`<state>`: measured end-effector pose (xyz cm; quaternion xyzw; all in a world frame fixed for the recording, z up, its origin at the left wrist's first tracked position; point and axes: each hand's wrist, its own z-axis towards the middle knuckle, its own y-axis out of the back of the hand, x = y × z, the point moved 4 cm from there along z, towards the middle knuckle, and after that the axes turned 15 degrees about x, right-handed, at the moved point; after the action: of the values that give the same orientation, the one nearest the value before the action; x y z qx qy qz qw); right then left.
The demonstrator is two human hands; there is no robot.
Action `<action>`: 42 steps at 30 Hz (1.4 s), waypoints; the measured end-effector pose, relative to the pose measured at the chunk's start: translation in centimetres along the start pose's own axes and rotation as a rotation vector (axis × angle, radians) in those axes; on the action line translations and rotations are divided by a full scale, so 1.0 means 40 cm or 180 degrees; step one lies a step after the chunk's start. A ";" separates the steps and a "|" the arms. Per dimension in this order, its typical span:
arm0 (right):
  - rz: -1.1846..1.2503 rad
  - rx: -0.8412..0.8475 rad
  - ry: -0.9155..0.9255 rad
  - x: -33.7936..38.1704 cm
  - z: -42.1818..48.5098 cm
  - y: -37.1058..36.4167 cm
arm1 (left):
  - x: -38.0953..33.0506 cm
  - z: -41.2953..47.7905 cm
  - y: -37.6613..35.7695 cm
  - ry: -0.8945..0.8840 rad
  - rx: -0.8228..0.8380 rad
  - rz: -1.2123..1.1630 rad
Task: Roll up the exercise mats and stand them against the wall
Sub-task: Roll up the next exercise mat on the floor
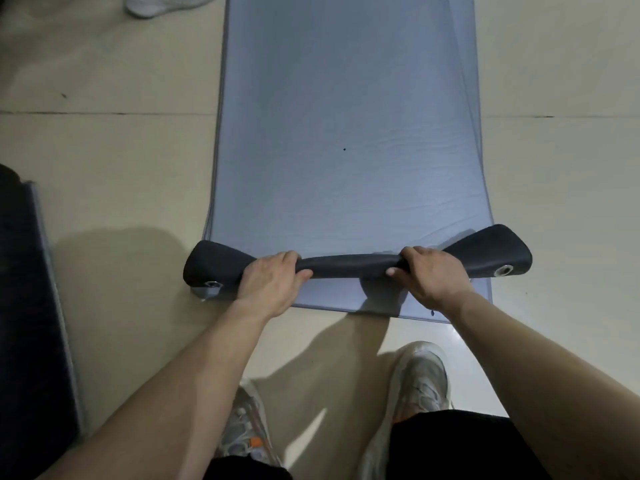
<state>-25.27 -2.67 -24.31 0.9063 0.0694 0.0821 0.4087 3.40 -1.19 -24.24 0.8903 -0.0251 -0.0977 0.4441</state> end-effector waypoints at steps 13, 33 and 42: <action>-0.0092 -0.0722 0.0030 0.067 0.047 0.029 | 0.039 0.113 0.028 0.0777 0.0036 -0.0017; 0.0054 0.0775 0.0630 0.062 0.058 -0.002 | 0.061 0.050 0.036 -0.0359 0.1053 -0.0309; -0.0216 -0.0314 0.0224 0.141 -0.093 -0.131 | 0.060 0.024 0.059 0.0029 0.1738 -0.1344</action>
<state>-20.84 4.56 -25.30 0.8787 0.1103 0.1033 0.4528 5.68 -3.69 -23.28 0.9623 0.1364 -0.1731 0.1595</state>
